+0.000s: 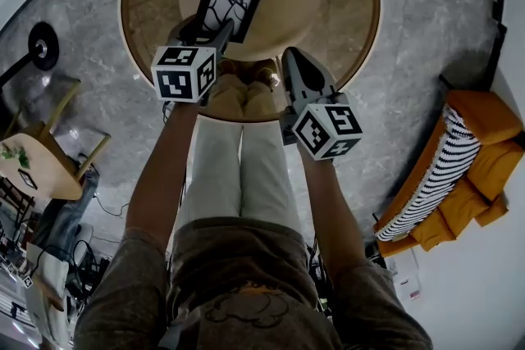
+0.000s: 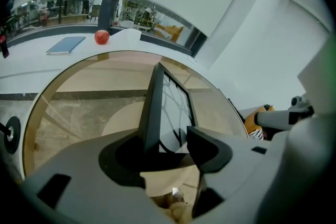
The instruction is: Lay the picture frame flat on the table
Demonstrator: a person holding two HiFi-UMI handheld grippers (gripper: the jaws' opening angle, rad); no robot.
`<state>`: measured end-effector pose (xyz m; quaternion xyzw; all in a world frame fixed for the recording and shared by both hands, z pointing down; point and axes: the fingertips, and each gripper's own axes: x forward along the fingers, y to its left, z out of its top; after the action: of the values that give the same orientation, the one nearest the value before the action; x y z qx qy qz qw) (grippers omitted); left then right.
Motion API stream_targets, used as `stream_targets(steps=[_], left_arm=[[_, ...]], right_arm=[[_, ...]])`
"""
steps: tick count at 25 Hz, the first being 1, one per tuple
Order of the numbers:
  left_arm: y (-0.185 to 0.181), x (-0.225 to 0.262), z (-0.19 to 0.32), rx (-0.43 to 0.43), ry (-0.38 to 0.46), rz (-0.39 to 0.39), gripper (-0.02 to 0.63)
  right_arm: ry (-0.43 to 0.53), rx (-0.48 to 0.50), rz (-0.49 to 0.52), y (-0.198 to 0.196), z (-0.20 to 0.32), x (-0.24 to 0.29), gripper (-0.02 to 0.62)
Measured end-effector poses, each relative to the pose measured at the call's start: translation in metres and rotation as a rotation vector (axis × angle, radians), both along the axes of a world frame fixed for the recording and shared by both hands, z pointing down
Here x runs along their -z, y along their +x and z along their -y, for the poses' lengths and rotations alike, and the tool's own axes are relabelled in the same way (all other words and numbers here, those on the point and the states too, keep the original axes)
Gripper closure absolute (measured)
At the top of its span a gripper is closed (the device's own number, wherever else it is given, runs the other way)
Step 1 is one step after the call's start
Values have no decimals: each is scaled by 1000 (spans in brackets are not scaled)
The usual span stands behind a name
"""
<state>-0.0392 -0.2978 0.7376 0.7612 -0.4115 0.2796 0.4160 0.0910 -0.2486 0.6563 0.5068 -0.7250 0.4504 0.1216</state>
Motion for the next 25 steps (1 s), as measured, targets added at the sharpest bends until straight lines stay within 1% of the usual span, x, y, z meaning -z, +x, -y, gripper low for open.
stream_targets(steps=[9,21,25], left_arm=[[-2,-2,0,4,24,40,339],[-7,-4,1,9,55,127,293],[-7,-5,1,13,72,136,288]], right_arm=[[-6,10,-1,-2,-1,-3,575],[-14,11,2,-6,-4,-4,575],[-22,14,3,-6,-8,-7,575]])
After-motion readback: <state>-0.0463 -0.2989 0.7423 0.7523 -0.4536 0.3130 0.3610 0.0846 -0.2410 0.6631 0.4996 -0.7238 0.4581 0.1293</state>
